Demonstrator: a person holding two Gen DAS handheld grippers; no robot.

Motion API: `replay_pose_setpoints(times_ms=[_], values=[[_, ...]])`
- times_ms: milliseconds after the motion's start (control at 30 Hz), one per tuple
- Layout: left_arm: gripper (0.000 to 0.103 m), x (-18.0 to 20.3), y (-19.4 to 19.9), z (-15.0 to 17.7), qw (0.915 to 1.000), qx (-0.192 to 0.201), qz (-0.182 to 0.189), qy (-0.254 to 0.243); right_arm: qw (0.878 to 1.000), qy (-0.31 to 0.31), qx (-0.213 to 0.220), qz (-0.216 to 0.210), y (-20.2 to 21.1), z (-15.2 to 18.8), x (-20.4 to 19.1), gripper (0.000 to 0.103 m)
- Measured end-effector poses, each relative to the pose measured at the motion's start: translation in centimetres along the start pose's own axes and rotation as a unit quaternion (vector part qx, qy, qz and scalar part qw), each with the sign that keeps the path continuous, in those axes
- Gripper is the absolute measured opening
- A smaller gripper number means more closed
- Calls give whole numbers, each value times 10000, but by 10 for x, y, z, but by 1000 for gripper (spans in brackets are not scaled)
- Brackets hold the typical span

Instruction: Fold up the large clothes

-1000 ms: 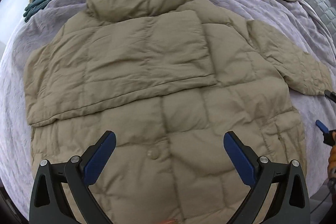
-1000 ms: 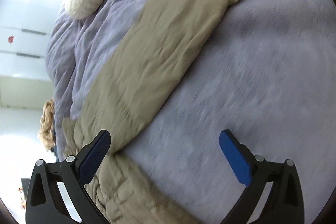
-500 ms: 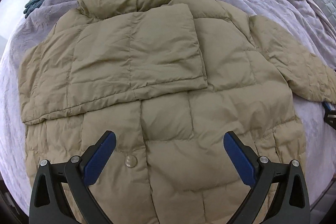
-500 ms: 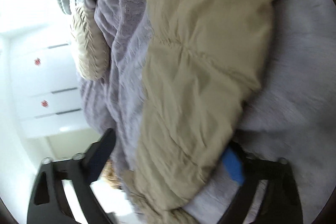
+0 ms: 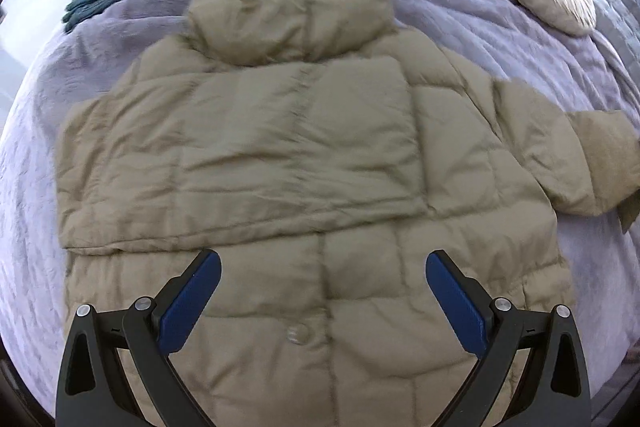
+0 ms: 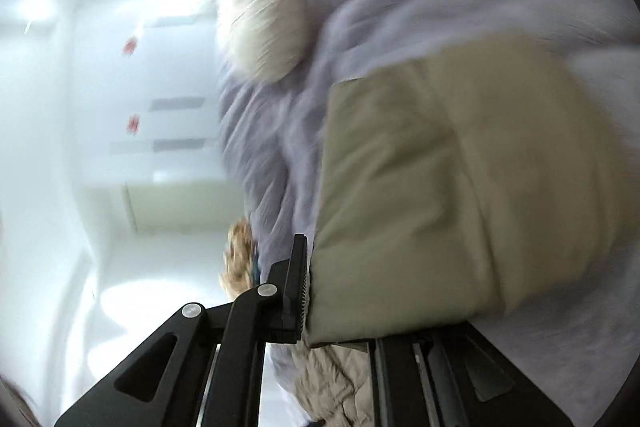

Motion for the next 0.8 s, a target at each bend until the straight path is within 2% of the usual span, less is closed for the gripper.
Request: replay_pose_setpoints(times_ms=[133, 233, 300, 367, 467, 567, 667, 700, 800], values=[[103, -31, 9, 2, 9994, 149, -76, 303, 9935, 1036, -471, -7, -39, 53, -66, 10], [103, -56, 15, 7, 9981, 254, -127, 555, 9759, 2027, -787, 209, -75, 108, -111, 10], [103, -78, 20, 13, 9967, 317, -169, 723, 9535, 2815, -971, 460, -99, 152, -133, 10], [103, -96, 23, 21, 9954, 361, -223, 864, 9231, 3586, -1171, 750, -124, 203, -145, 10], [103, -122, 24, 31, 9931, 423, -324, 1041, 8848, 4202, -1600, 1220, -162, 277, -123, 10], [103, -149, 27, 42, 9896, 510, -400, 1285, 8580, 4419, -1990, 1702, -202, 325, -86, 10], [103, -167, 25, 50, 9866, 558, -351, 1495, 8457, 4325, -2195, 2226, -235, 344, -42, 10], [103, -171, 23, 51, 9861, 562, -340, 1527, 8453, 4264, -2221, 2329, -244, 341, -31, 14], [103, -181, 19, 54, 9855, 580, -306, 1568, 8468, 4042, -2202, 2665, -242, 346, 6, 14]])
Point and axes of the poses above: each gripper's, at about its wrist camera, not at the fingertips, and y roughly against the way its jaws point, x to its right, z to its underside, the point moved 5 cm from there along -y, roughly the way its jaws point, and after that the axes turned 11 degrees about -y, right-handed, at the moved point
